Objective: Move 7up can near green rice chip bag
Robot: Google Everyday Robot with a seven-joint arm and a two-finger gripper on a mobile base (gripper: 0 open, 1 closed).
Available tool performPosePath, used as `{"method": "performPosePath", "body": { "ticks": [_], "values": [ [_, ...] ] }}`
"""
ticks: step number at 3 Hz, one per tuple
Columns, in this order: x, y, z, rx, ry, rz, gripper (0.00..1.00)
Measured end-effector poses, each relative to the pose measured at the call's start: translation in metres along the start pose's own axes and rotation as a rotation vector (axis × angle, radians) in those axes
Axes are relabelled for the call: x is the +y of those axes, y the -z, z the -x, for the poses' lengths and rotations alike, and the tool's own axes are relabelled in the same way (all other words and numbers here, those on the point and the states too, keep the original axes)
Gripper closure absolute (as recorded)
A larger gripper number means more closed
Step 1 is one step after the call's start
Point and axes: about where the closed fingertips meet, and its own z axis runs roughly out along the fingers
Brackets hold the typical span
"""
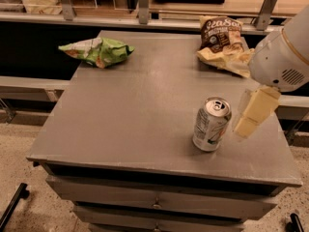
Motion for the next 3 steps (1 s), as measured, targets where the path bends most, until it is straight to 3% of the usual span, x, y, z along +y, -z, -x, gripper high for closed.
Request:
{"method": "performPosePath", "body": {
  "ticks": [1,3],
  "values": [
    [0.008,-0.012,0.003,-0.055,0.004,0.056,0.00],
    [0.023,-0.027,0.011,-0.153,0.049,0.098,0.00]
  ]
}}
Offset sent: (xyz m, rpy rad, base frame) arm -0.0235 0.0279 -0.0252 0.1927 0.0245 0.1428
